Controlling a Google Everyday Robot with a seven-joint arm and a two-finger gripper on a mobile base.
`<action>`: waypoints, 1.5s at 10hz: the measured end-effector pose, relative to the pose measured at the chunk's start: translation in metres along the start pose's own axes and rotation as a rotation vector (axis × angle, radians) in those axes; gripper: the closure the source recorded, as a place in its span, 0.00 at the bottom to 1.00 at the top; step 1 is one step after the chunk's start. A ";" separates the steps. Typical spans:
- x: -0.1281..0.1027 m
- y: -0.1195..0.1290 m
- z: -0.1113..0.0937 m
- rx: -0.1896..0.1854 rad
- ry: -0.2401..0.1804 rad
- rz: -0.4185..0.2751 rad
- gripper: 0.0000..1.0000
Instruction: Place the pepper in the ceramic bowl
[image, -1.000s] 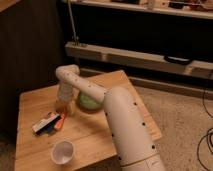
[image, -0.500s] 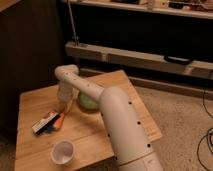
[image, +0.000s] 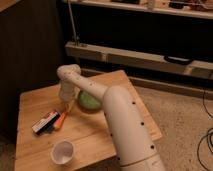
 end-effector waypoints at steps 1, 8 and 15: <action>0.003 0.009 -0.010 0.012 0.011 0.013 0.87; 0.052 0.069 -0.155 0.149 0.142 0.123 0.87; 0.130 0.104 -0.157 0.125 0.251 0.365 0.37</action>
